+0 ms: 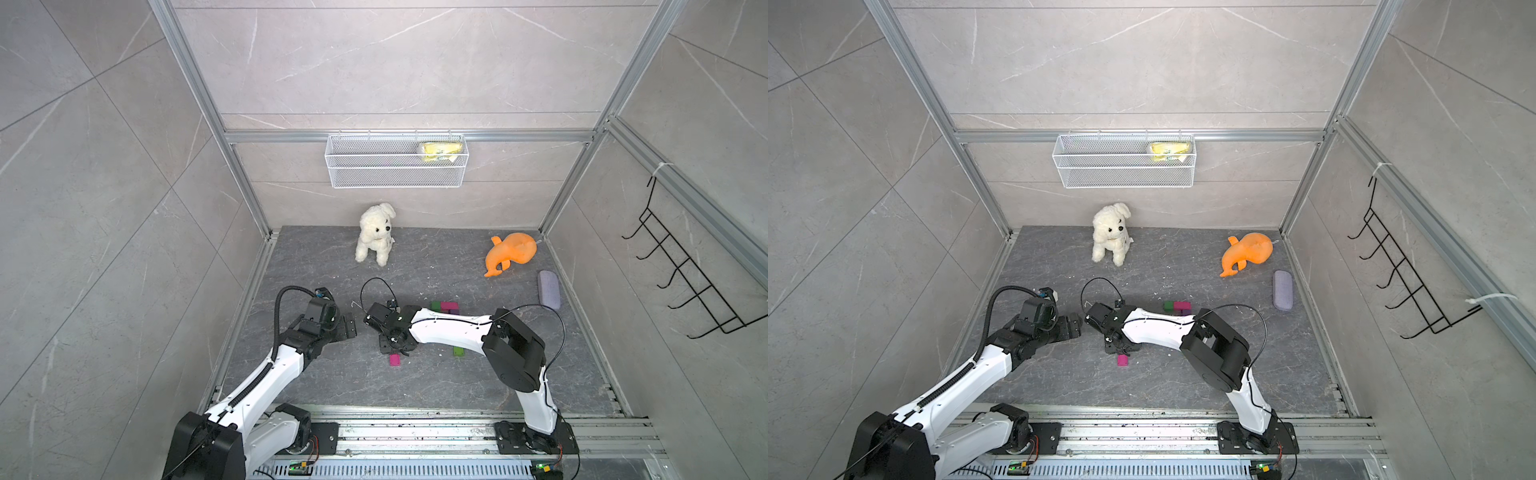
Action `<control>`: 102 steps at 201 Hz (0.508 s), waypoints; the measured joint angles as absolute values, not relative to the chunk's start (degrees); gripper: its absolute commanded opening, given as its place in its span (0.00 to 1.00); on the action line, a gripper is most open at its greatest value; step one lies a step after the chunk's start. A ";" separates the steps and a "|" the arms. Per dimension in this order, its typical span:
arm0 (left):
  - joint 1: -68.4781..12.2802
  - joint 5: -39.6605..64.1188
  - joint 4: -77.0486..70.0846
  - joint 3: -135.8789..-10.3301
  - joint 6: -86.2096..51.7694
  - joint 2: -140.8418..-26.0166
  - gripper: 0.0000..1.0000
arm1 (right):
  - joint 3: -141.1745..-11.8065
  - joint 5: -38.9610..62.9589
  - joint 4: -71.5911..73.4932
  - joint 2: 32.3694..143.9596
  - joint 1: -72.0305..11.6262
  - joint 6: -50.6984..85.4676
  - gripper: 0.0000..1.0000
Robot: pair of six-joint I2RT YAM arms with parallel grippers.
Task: Assemble the number 7 with building blocks
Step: Adjust the building block at the center of the board.
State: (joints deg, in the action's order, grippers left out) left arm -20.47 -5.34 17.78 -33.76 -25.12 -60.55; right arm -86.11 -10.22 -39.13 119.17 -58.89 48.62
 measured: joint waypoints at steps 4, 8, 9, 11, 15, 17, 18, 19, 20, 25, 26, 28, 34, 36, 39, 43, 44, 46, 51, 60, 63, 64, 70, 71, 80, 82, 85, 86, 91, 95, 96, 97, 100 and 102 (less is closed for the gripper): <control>-20.47 -5.34 17.78 -33.76 -25.12 -60.55 1.00 | -86.17 -10.22 -39.11 119.26 -58.89 48.62 0.52; -20.47 -5.34 17.78 -33.76 -25.12 -60.55 1.00 | -86.19 -10.22 -39.09 119.28 -58.89 48.62 0.51; -20.47 -5.34 17.78 -33.76 -25.10 -60.55 1.00 | -86.19 -10.22 -39.09 119.28 -58.89 48.62 0.51; -20.47 -5.34 17.78 -33.76 -25.12 -60.55 1.00 | -86.19 -10.22 -39.11 119.33 -58.89 48.58 0.51; -20.47 -5.34 17.78 -33.76 -25.12 -60.55 1.00 | -86.24 -10.22 -39.20 119.37 -58.89 48.56 0.51; -20.47 -5.34 17.78 -33.76 -25.12 -60.55 1.00 | -86.24 -10.22 -39.22 119.37 -58.89 48.47 0.50; -20.47 -5.34 17.78 -33.76 -25.12 -60.55 1.00 | -86.26 -10.22 -39.22 119.39 -58.89 48.47 0.50; -20.47 -5.34 17.78 -33.74 -25.12 -60.55 1.00 | -86.26 -10.22 -39.24 119.39 -58.89 48.47 0.50; -20.47 -5.34 17.78 -33.74 -25.12 -60.55 1.00 | -86.26 -10.22 -39.22 119.39 -58.89 48.49 0.50; -20.47 -5.34 17.76 -33.74 -25.12 -60.55 1.00 | -86.26 -10.22 -39.24 119.44 -58.89 48.45 0.50; -20.47 -5.34 17.76 -33.74 -25.12 -60.55 1.00 | -86.26 -10.22 -39.24 119.44 -58.89 48.45 0.50; -20.47 -5.34 17.76 -33.74 -25.12 -60.55 1.00 | -86.26 -10.22 -39.24 119.46 -58.89 48.45 0.50; -20.47 -5.34 17.78 -33.71 -25.12 -60.55 1.00 | -86.26 -10.22 -39.24 119.48 -58.89 48.45 0.49; -20.47 -5.34 17.78 -33.71 -25.12 -60.55 1.00 | -86.26 -10.22 -39.24 119.50 -58.87 48.45 0.49; -20.47 -5.34 17.78 -33.71 -25.12 -60.55 1.00 | -86.26 -10.22 -39.24 119.50 -58.87 48.45 0.49; -20.47 -5.34 17.76 -33.71 -25.12 -60.55 1.00 | -86.26 -10.22 -39.24 119.52 -58.85 48.45 0.49; -20.47 -5.34 17.76 -33.71 -25.12 -60.55 1.00 | -86.26 -10.22 -39.24 119.52 -58.83 48.45 0.49; -20.47 -5.34 17.76 -33.71 -25.12 -60.55 1.00 | -86.26 -10.22 -39.24 119.52 -58.83 48.45 0.49; -20.47 -5.34 17.76 -33.71 -25.12 -60.55 1.00 | -86.26 -10.22 -39.24 119.55 -58.81 48.45 0.48; -20.47 -5.34 17.76 -33.71 -25.12 -60.55 1.00 | -86.26 -10.24 -39.24 119.55 -58.76 48.45 0.47; -20.47 -5.34 17.76 -33.71 -25.12 -60.55 1.00 | -86.26 -10.24 -39.24 119.55 -58.72 48.45 0.47; -20.47 -5.34 17.76 -33.71 -25.10 -60.55 1.00 | -86.26 -10.22 -39.24 119.55 -58.72 48.45 0.47; -20.47 -5.34 17.76 -33.71 -25.12 -60.55 1.00 | -86.26 -10.22 -39.24 119.57 -58.67 48.45 0.47; -20.47 -5.34 17.76 -33.71 -25.12 -60.55 1.00 | -86.26 -10.24 -39.24 119.57 -58.67 48.45 0.47; -20.47 -5.32 17.76 -33.71 -25.12 -60.55 1.00 | -86.26 -10.22 -39.24 119.59 -58.57 48.45 0.47; -20.47 -5.34 17.76 -33.71 -25.12 -60.55 1.00 | -86.26 -10.22 -39.24 119.59 -58.54 48.45 0.47; -20.47 -5.34 17.76 -33.71 -25.12 -60.55 1.00 | -86.26 -10.24 -39.27 119.59 -58.50 48.45 0.47; -20.47 -5.34 17.76 -33.71 -25.12 -60.55 1.00 | -86.26 -10.24 -39.27 119.59 -58.48 48.45 0.46; -20.47 -5.34 17.76 -33.71 -25.12 -60.55 1.00 | -86.26 -10.24 -39.27 119.59 -58.43 48.45 0.46; -20.47 -5.34 17.76 -33.71 -25.12 -60.55 1.00 | -86.26 -10.24 -39.24 119.59 -58.37 48.45 0.45; -20.47 -5.34 17.76 -33.71 -25.10 -60.55 1.00 | -86.26 -10.24 -39.24 119.59 -58.35 48.45 0.45; -20.47 -5.34 17.76 -33.71 -25.12 -60.55 1.00 | -86.26 -10.22 -39.24 119.59 -58.35 48.45 0.45; -20.45 -5.34 17.76 -33.71 -25.12 -60.55 1.00 | -86.26 -10.24 -39.24 119.59 -58.33 48.45 0.45; -20.45 -5.34 17.76 -33.71 -25.12 -60.55 1.00 | -86.26 -10.24 -39.24 119.59 -58.30 48.45 0.45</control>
State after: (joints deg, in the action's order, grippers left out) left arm -20.45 -5.34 17.76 -33.71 -25.12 -60.55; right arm -86.26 -10.24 -39.24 119.59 -58.30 48.45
